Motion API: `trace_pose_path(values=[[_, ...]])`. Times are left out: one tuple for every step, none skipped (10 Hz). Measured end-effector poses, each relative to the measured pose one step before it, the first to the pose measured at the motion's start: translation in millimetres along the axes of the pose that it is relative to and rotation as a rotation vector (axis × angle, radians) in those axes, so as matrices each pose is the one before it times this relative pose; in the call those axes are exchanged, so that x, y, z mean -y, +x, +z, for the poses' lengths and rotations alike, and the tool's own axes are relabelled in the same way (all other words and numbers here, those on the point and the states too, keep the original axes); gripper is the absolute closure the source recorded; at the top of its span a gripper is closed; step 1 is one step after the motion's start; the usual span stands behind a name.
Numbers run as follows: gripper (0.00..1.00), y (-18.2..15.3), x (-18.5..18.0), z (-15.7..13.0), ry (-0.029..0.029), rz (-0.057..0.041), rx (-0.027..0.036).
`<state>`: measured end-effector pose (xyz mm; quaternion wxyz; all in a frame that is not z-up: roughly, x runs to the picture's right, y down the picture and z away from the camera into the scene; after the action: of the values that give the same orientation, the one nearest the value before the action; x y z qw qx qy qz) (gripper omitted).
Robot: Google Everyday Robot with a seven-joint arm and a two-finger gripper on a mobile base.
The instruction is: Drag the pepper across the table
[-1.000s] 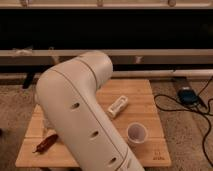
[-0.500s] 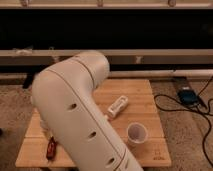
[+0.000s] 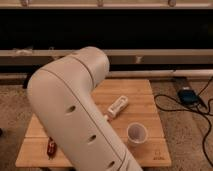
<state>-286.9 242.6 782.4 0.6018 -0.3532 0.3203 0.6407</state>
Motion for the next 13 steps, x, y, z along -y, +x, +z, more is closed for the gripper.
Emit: trace_pose_path(values=[[1.0,-12.26,4.54,-6.93,-0.00614,0.01375,0.02012],[1.0,-9.54,2.06,-4.67,-0.00449,0.00599,0.01217],[1.0,-16.31,4.52,-6.25,-0.00468,0.00564,0.01631],[1.0,-11.92,4.12,-4.02,-0.00333,0.00836,0.01162],[1.0,-14.08,2.88,-3.84,-0.00348,0.00932,0.01538],[1.0,-11.4,0.6,-3.28,-0.00501,0.00704,0.01349],[1.0,-14.62,2.26,-5.14,-0.01521,0.01272,0.01245],[1.0,-10.91,2.84,-3.78,-0.01629,0.00872,0.00536],[1.0,-6.11,-0.17,-2.61,-0.0147,0.00123,0.0024],[1.0,-8.72,-1.65,-3.0,-0.02389,-0.00482,0.00168],[1.0,-8.68,0.06,-3.65,-0.02029,-0.00711,0.00432],[1.0,-7.38,-0.22,-3.43,-0.0183,-0.01287,0.00486],[0.96,-8.26,-2.19,-4.99,-0.02336,-0.0245,0.00676]])
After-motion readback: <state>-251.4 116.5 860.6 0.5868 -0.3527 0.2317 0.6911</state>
